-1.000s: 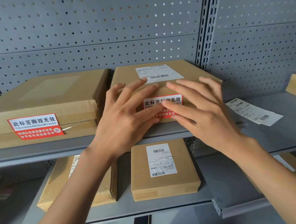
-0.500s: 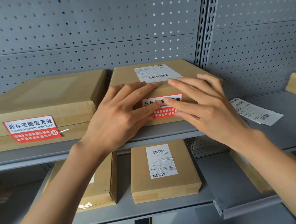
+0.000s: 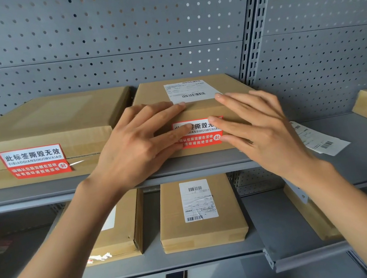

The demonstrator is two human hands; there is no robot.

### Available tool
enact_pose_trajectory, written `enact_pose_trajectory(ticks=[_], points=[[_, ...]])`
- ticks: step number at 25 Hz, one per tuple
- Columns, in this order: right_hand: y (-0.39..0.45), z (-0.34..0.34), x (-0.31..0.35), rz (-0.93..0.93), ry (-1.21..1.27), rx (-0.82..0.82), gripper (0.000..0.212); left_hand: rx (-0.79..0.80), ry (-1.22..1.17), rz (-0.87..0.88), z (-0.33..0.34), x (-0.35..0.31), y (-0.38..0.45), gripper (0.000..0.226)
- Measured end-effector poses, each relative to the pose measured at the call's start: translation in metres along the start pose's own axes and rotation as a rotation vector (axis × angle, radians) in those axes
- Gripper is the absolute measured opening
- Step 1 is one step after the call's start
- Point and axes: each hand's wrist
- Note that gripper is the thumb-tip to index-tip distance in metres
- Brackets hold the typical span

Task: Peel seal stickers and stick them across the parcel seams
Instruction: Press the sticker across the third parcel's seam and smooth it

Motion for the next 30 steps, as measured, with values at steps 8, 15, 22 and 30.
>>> enact_pose_trajectory(ticks=[8, 15, 22, 30], points=[[-0.001, 0.000, -0.001, 0.004, 0.007, -0.031, 0.029, -0.043, 0.018, -0.031, -0.003, 0.002, -0.005, 0.025], [0.007, 0.005, 0.005, -0.029, 0.000, 0.004, 0.036, -0.044, 0.001, -0.017, -0.001, -0.005, 0.002, 0.030], [0.000, -0.001, -0.002, -0.003, 0.008, -0.017, 0.030, -0.039, 0.020, -0.022, -0.005, 0.000, -0.006, 0.021], [0.003, 0.002, 0.004, -0.013, 0.005, -0.010, 0.037, -0.060, 0.024, -0.037, -0.003, -0.006, -0.003, 0.025]])
Point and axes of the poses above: each hand's wrist, its own y-axis towards the middle knuckle, its own z-axis out of the palm, x = y × z, and after that the axes turned 4 degrees about y, right-handed
